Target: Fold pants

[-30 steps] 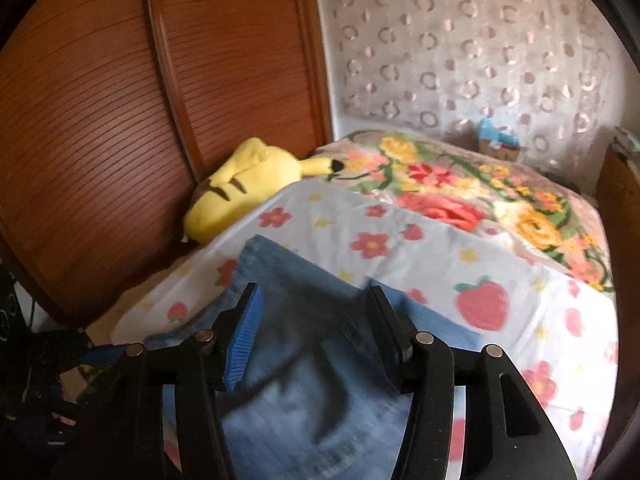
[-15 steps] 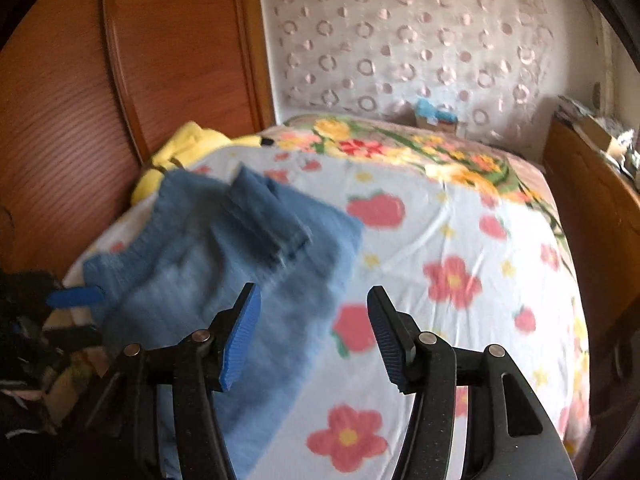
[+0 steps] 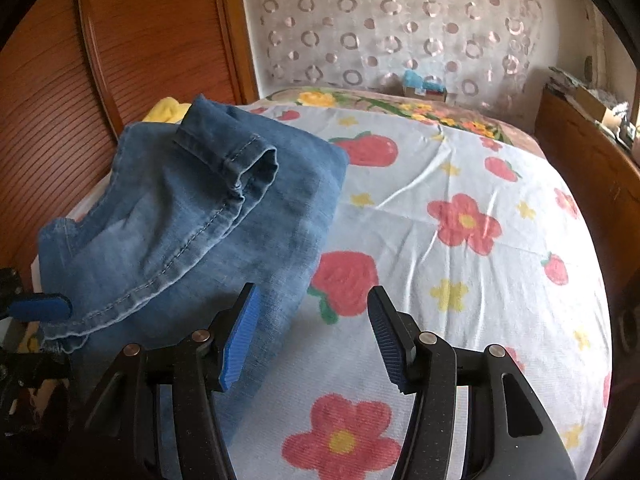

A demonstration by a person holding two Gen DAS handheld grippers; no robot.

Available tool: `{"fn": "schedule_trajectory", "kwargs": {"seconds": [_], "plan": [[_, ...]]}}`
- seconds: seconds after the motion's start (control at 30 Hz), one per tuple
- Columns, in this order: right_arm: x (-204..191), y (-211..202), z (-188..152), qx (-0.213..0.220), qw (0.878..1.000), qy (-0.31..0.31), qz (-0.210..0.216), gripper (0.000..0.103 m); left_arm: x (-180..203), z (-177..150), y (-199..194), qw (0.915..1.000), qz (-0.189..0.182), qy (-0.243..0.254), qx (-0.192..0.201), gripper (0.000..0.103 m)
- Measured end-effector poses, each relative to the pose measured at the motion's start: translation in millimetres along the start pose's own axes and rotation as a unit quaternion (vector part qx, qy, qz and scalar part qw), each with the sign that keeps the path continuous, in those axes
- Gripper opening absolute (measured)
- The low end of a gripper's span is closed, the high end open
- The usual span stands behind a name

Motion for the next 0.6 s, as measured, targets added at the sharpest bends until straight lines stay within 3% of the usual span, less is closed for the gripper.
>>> {"fn": "schedule_trajectory", "kwargs": {"seconds": [0.17,0.3,0.43,0.6], "plan": [[-2.4,7.0,-1.8,-0.009,1.000,0.002,0.005,0.057,-1.4,-4.2,8.7,0.9997,0.019,0.015,-0.007,0.037],[-4.1,8.1,-2.1,-0.010,1.000,-0.002,0.005,0.057,-8.1,-2.2,4.2,0.9994,0.027,0.022,0.004,0.015],[-4.8,8.3,-2.3,-0.011,1.000,-0.003,0.005,0.057,-19.5,7.4,-11.5,0.9985,0.044,0.019,0.028,0.013],[-5.7,8.5,-2.5,-0.013,1.000,-0.005,0.007,0.057,-55.1,22.4,-44.2,0.9948,0.070,-0.019,0.071,0.013]]}}
Point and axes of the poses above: each gripper's, at about its wrist camera, not at the fingertips, and y roughly the way its jaws point, x to its right, z to its top, the point moved 8 cm from there along y, roughly the way its jaws point, and after that the axes turned 4 degrees about x, right-handed, at the moved point
